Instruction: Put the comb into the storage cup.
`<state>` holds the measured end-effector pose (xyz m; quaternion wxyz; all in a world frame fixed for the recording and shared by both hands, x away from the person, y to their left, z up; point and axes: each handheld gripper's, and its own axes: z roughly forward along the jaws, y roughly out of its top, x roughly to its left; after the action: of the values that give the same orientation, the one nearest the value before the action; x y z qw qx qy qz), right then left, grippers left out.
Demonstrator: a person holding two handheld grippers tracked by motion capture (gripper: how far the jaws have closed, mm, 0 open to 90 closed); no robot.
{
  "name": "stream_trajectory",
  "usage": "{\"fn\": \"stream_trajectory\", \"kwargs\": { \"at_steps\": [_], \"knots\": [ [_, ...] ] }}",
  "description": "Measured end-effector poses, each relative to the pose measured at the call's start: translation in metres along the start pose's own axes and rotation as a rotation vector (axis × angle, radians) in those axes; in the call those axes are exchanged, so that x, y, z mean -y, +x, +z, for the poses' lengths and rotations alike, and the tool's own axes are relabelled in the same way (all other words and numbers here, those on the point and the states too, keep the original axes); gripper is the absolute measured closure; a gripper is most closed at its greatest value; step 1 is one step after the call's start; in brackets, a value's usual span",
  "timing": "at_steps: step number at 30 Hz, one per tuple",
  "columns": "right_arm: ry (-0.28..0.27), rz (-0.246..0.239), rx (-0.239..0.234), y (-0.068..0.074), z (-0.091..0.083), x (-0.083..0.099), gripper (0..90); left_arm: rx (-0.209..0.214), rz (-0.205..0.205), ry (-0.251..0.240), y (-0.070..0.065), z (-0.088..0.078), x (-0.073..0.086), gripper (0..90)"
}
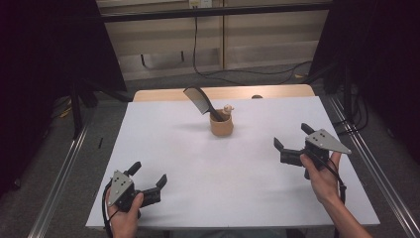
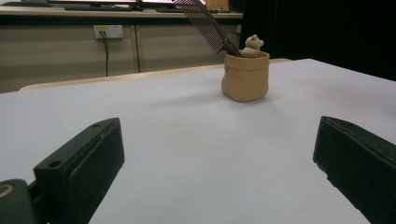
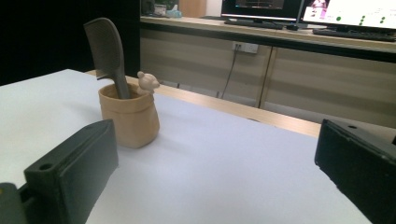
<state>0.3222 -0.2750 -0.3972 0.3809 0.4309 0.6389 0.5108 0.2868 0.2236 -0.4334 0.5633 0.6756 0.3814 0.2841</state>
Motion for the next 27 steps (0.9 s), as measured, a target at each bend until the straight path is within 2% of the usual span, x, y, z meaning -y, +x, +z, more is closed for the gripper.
{"fn": "stream_trajectory", "kwargs": {
  "at_steps": [6,12,16,20,21,23,27],
  "knots": [
    [-0.004,0.02,0.045,-0.005,-0.013,0.011,0.0,-0.009,-0.002,0.004,0.001,0.0,0.0,2.0],
    [-0.011,0.024,0.071,-0.006,-0.025,0.018,0.0,0.005,0.0,-0.008,-0.002,-0.002,-0.001,2.0],
    [-0.012,0.023,0.089,-0.006,-0.033,0.024,0.0,-0.002,-0.006,-0.003,-0.001,-0.002,0.0,2.0],
    [-0.013,0.024,0.091,-0.004,-0.039,0.028,0.0,-0.003,-0.005,0.001,-0.001,-0.002,0.0,2.0],
    [-0.037,0.018,0.099,-0.003,-0.045,0.028,0.0,-0.001,-0.006,-0.002,-0.001,-0.002,0.0,2.0],
    [-0.05,0.026,0.1,-0.001,-0.052,0.028,0.0,0.0,0.0,0.002,-0.002,-0.003,0.0,2.0],
    [-0.046,0.031,0.085,0.0,-0.059,0.03,0.0,-0.002,-0.001,0.004,-0.002,-0.003,0.0,2.0]
  ]
}}
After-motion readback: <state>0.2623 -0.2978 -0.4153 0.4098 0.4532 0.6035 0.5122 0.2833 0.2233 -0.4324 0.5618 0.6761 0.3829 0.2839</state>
